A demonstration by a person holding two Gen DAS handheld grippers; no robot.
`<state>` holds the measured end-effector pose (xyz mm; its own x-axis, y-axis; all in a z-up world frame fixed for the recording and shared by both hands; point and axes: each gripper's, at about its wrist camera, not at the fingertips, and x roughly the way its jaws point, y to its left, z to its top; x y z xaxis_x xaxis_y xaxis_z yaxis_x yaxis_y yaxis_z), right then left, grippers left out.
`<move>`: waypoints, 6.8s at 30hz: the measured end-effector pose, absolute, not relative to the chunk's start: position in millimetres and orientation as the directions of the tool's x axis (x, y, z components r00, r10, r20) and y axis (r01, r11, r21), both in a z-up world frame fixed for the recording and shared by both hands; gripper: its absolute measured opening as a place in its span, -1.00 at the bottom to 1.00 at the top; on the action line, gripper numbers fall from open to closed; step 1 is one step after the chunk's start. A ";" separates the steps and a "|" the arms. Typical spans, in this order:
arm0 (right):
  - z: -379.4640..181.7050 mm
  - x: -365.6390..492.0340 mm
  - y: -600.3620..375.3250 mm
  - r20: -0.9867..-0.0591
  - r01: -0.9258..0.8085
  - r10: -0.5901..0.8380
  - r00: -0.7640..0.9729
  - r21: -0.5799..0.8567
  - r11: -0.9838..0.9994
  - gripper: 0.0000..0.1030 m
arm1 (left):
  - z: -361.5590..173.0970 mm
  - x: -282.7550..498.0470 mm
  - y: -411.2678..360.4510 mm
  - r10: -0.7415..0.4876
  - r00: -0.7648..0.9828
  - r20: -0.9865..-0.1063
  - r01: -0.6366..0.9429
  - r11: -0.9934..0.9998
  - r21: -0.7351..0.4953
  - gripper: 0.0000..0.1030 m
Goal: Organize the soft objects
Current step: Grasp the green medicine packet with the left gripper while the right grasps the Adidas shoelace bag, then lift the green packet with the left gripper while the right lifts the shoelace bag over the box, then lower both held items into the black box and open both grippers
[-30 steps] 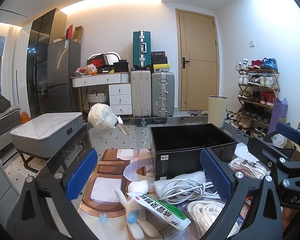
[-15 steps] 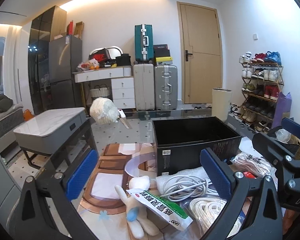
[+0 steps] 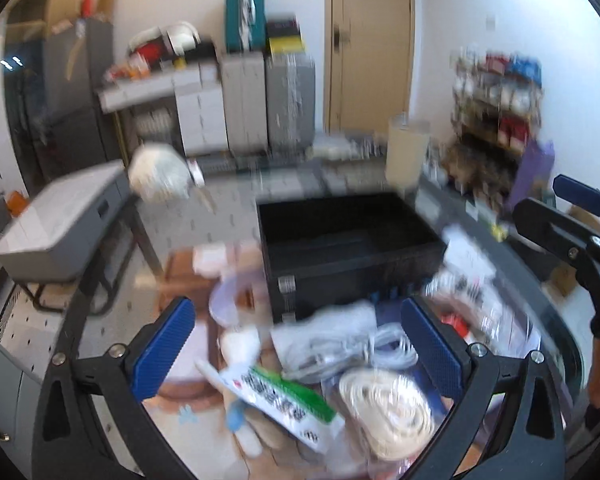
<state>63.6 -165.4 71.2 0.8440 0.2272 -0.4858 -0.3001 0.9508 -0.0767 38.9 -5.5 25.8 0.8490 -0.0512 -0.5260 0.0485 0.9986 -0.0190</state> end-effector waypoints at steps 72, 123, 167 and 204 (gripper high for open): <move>-20.8 90.5 -147.1 -0.847 -0.534 0.289 0.445 0.008 0.845 -0.39 | -38.3 8.6 8.1 -0.110 0.501 -0.859 0.330 0.941 0.072 0.55; -14.0 73.3 -130.0 -0.831 -0.583 0.340 0.440 0.023 0.812 -0.42 | -13.4 30.6 -0.3 -0.211 0.509 -0.835 0.345 0.938 -0.027 -0.55; 94.5 23.9 -133.8 -0.195 -0.515 0.499 0.844 -0.037 0.857 -0.42 | 69.1 37.6 5.6 -0.276 0.899 -0.341 0.302 0.953 0.026 -0.55; 41.3 200.0 -120.1 -0.580 -0.416 0.384 0.719 0.085 0.906 -0.41 | 23.3 158.0 0.2 -0.260 0.752 -0.606 0.261 0.961 -0.088 -0.55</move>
<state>200.0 -120.1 41.3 0.7187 0.3840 -0.5797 -0.4155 0.9056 0.0849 158.0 0.2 23.3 0.7518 -0.2597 -0.6061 0.2612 0.9613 -0.0880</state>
